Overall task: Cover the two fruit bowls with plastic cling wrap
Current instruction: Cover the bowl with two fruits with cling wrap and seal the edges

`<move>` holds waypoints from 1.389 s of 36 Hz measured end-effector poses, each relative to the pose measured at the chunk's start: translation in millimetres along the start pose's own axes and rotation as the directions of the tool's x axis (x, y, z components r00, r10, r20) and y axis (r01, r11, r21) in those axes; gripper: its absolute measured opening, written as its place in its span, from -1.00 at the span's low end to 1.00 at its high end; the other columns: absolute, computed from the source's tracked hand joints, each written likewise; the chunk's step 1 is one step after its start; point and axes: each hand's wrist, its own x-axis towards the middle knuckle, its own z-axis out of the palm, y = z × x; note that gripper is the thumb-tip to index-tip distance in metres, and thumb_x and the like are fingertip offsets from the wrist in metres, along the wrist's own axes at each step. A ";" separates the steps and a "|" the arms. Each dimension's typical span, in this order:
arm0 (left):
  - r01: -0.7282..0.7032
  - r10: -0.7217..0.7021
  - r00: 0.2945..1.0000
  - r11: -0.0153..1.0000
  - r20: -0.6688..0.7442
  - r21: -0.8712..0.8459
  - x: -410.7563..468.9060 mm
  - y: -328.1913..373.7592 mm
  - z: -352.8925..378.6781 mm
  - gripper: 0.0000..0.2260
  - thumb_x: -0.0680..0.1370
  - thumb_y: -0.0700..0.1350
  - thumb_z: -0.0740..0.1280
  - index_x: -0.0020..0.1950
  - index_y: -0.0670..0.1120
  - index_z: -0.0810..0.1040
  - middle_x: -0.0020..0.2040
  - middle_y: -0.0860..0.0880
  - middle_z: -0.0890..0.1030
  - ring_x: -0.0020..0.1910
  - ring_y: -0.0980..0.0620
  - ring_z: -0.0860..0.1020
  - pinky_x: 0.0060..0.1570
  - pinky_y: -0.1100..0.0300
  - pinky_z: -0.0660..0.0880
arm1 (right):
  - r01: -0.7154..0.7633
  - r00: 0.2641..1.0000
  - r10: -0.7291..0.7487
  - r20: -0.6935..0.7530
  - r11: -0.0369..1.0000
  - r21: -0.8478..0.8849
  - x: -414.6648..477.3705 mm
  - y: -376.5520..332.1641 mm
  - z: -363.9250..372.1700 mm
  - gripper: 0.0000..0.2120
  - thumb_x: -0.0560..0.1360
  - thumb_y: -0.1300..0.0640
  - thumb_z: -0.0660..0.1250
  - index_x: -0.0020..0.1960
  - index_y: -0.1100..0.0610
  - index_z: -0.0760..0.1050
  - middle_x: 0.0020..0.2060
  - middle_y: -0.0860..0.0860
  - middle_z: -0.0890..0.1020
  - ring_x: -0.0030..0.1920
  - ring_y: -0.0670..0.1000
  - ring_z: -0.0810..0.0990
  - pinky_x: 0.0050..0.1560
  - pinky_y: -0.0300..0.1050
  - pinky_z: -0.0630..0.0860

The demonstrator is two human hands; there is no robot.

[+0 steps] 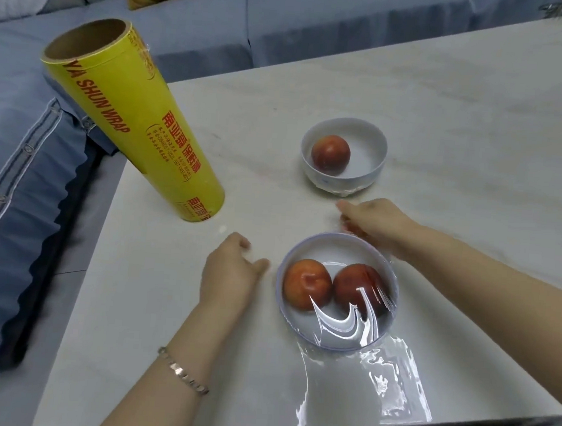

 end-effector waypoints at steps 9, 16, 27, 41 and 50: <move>-0.402 0.404 0.913 0.915 0.061 -0.037 -52.3 29.2 -7.1 -0.51 0.44 0.04 0.41 0.33 -0.02 0.42 0.29 0.08 0.40 0.30 0.17 0.34 0.29 0.37 0.21 | -0.286 0.917 0.303 0.260 0.953 -0.102 -27.5 17.5 -41.7 -0.57 0.50 -0.15 0.23 -0.02 0.23 0.56 -0.37 0.07 0.57 -0.45 -0.02 0.53 -0.25 -0.16 0.52; -0.461 0.370 0.862 0.857 0.348 0.231 -60.4 48.8 22.7 0.18 0.16 0.46 0.36 0.52 0.04 -0.25 0.55 0.08 -0.22 0.50 0.11 -0.28 0.49 0.06 -0.22 | -0.275 0.884 0.293 0.365 0.956 -0.103 -33.7 22.8 -39.1 -0.81 0.50 0.00 0.29 -0.16 0.12 0.49 -0.34 0.03 0.53 -0.35 -0.05 0.49 -0.18 -0.23 0.53; -0.551 0.461 0.834 0.704 0.303 0.447 -59.0 40.8 38.4 0.23 0.03 0.58 0.00 0.50 -0.05 -0.30 0.54 -0.04 -0.28 0.50 -0.08 -0.31 0.44 -0.04 -0.26 | -0.048 0.993 -0.001 0.114 0.906 0.420 -46.1 28.5 -31.6 -0.72 0.61 0.19 0.08 -0.28 0.12 0.30 -0.41 0.01 0.42 -0.44 -0.07 0.40 -0.36 -0.28 0.47; -0.626 0.538 0.780 0.682 0.321 0.378 -56.5 36.5 36.5 0.21 0.05 0.57 0.06 0.54 -0.07 -0.15 0.56 0.01 -0.11 0.53 0.00 -0.17 0.49 -0.02 -0.07 | -0.130 0.930 0.195 0.312 0.968 -0.216 -37.8 -15.7 -41.3 -0.69 0.40 -0.10 0.39 -0.33 0.12 0.51 -0.59 -0.03 0.30 -0.59 -0.07 0.30 -0.44 -0.25 0.26; -0.630 0.544 0.776 0.683 0.318 0.369 -55.9 35.3 37.0 0.19 0.06 0.56 0.07 0.54 -0.05 -0.13 0.56 0.01 -0.11 0.53 -0.01 -0.16 0.49 -0.01 -0.10 | 0.094 0.995 -0.102 0.025 0.972 0.217 -36.5 10.4 -25.7 -0.71 0.50 0.13 0.32 -0.38 0.17 0.43 -0.74 -0.09 0.25 -0.68 -0.10 0.19 -0.59 -0.34 0.19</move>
